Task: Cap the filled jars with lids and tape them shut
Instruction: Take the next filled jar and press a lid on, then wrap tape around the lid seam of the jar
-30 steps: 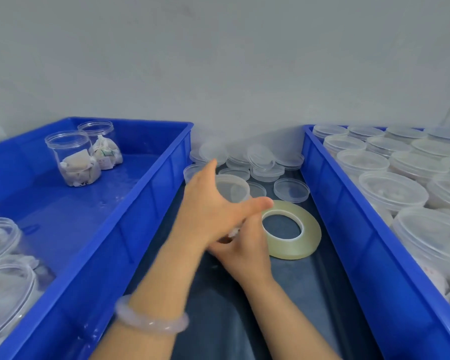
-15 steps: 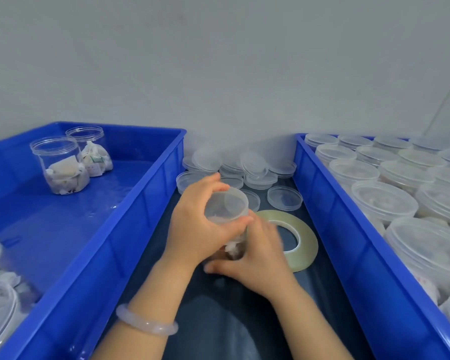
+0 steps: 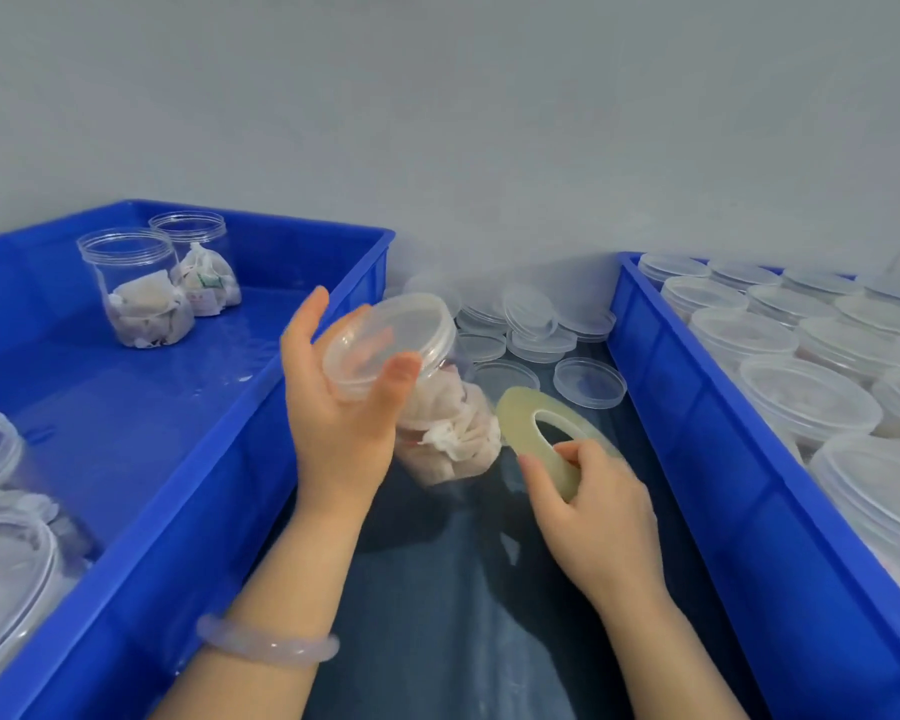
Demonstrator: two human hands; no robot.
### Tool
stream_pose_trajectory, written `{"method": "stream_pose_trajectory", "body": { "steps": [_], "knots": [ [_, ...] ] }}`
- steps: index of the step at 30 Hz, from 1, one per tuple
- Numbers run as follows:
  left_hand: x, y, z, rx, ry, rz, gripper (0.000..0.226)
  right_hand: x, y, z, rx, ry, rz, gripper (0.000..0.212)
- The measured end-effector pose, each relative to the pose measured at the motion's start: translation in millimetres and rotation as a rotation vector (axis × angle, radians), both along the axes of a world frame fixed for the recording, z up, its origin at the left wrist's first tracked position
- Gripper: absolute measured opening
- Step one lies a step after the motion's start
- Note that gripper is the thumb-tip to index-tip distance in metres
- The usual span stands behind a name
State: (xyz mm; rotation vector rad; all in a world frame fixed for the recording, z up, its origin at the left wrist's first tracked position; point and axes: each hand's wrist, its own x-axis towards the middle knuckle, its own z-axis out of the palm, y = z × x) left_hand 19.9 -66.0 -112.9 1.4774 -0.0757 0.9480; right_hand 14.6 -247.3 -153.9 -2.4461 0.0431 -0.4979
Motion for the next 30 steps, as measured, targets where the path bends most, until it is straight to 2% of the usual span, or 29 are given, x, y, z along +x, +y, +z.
{"method": "stream_pose_trajectory", "body": {
  "steps": [3,5,8,10,13,16,18,19,21,23,26,28,30],
  "knots": [
    [-6,3,14,-0.146,-0.052,-0.011,0.081,9,2,-4,-0.179,0.048,-0.083,0.05],
    [-9,5,21,-0.179,-0.116,0.016,0.078,15,-1,-7,-0.197,0.076,-0.119,0.05],
    [-6,-3,17,-0.017,-0.131,0.064,0.063,13,-3,-5,-0.02,-0.036,-0.142,0.043],
    [-1,-10,3,0.024,-0.005,0.028,0.073,9,-3,-3,0.09,-0.099,-0.154,0.042],
    [5,-19,-17,0.065,0.18,-0.055,0.095,5,-3,0,0.13,-0.123,-0.137,0.04],
    [8,-23,-21,0.187,0.233,-0.131,0.102,-1,-1,2,0.156,-0.151,-0.095,0.046],
    [3,-21,-20,0.399,0.165,-0.051,0.099,-5,0,3,0.145,-0.155,-0.068,0.059],
    [0,-19,-19,0.554,0.077,0.024,0.093,-7,0,4,0.141,-0.158,-0.05,0.065],
    [-9,-19,-16,0.8,-0.161,0.198,0.066,-10,0,5,0.165,-0.177,-0.005,0.066],
    [-16,-25,-13,0.841,-0.261,0.243,0.038,-12,0,7,0.198,-0.192,0.019,0.056],
    [-25,-37,-5,0.792,-0.049,0.057,0.036,-15,0,9,0.206,-0.183,0.028,0.047],
    [-29,-42,-5,0.843,0.141,-0.052,0.043,-16,-1,10,0.206,-0.185,0.035,0.051],
    [-29,-43,-6,0.873,0.233,-0.114,0.044,-16,-3,10,0.215,-0.201,0.036,0.055]
  ]
}}
